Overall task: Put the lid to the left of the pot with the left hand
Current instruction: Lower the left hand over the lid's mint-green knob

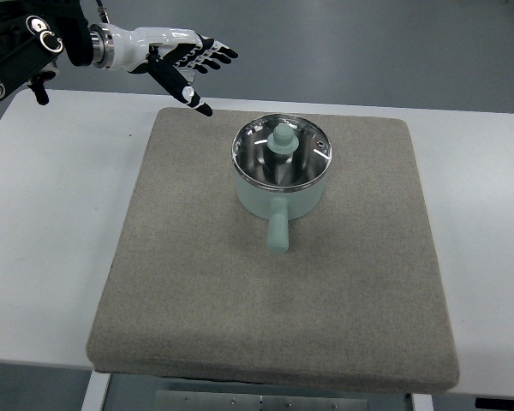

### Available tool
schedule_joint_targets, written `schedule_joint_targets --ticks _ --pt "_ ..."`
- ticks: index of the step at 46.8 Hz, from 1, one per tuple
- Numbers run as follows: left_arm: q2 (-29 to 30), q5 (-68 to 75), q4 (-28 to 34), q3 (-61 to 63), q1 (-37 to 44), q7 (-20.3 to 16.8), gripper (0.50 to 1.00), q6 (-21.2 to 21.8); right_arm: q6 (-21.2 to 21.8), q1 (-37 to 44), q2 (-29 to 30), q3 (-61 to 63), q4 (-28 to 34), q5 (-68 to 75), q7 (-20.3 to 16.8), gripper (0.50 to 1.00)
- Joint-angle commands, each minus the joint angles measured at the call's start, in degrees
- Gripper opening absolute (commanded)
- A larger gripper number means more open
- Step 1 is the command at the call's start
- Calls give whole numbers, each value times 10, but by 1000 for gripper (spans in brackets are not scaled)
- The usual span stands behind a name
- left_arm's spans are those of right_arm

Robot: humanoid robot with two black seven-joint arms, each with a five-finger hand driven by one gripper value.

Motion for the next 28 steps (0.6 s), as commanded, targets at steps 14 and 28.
schedule_joint_targets --ticks 14,28 --pt "-11 161 -66 15 -63 0 994 0 0 0 0 0 0 0 0 924" --pt "-67 247 -88 38 -81 1 994 0 0 0 0 0 -1 0 0 924"
